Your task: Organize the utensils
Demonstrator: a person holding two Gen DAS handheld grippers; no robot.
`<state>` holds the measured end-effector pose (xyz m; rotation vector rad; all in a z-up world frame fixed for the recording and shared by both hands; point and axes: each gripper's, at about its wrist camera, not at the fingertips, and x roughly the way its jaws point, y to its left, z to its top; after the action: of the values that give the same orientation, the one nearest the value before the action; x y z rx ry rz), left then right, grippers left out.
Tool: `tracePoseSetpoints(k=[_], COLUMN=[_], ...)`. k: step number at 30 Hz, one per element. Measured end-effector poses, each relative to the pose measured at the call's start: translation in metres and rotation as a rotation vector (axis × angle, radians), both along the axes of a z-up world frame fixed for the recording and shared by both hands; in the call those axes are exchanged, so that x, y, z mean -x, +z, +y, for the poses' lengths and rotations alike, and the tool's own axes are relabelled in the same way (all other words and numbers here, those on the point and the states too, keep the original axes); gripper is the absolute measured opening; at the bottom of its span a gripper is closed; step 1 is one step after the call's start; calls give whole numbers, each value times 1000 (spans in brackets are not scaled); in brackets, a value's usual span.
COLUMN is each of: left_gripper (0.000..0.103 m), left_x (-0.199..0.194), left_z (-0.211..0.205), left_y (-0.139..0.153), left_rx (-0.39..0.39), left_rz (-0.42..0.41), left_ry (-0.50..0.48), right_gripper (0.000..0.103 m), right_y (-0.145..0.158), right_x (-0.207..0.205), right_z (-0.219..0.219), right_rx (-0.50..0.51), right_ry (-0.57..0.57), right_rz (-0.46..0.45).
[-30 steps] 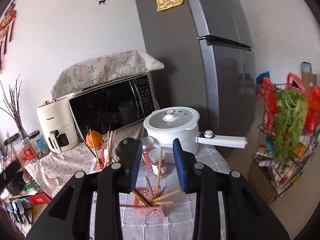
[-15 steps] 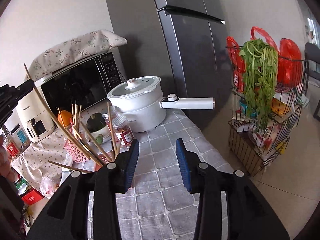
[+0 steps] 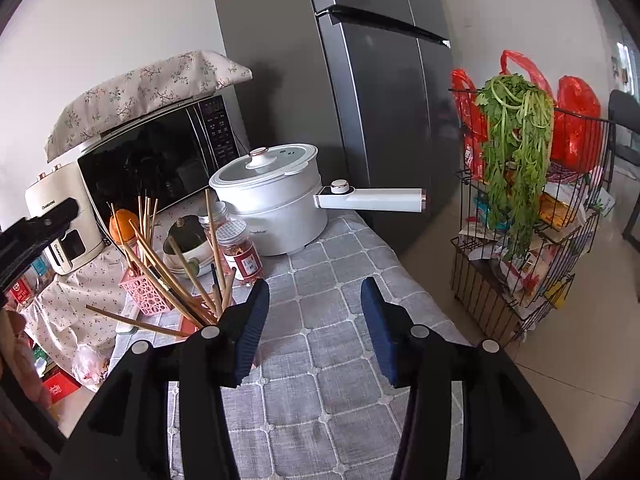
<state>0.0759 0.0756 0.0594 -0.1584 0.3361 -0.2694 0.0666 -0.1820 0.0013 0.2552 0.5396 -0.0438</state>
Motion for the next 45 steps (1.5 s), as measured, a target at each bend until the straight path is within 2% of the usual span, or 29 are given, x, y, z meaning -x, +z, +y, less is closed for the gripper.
tracePoseSetpoints(k=[5,9,11,13,18,21,24,27,30,36,45], left_gripper=[58,74,90,95,96,96,96,96,96,96,96], left_x=[26,42,50,58,72,84,99,94,96,96,95], left_z=[0,-10,-14,-16,-24,-33,-42,-53,-55,-58,-56], left_y=[-6,-22,-29,-35,-40,-34,-29,-26,-26,-27,-28], left_rx=[-15,-43,-59,-65,-99,-140,-140,-188,-196,-219,-197], left_rz=[18,53,64,62,52,-7,-81,-12,-11,21,39], left_ry=[18,34,53,70,124,164,177,162,222,267,268], right_gripper=[58,74,77,83,96,96,96,96,96,96,96], right_y=[2,-1,-2,-2,-1,-2,1,4,8,15,21], right_x=[14,28,33,37,54,58,60,67,71,80,83], right_z=[8,10,11,12,15,15,15,16,14,9,8], right_rx=[19,11,6,18,57,55,77,100,121,138,133], right_ry=[-6,-22,-35,-43,-111,-151,-181,-215,-232,-261,-251], right_rz=[-6,-7,-5,-4,-21,-1,-2,-18,-11,-21,-25])
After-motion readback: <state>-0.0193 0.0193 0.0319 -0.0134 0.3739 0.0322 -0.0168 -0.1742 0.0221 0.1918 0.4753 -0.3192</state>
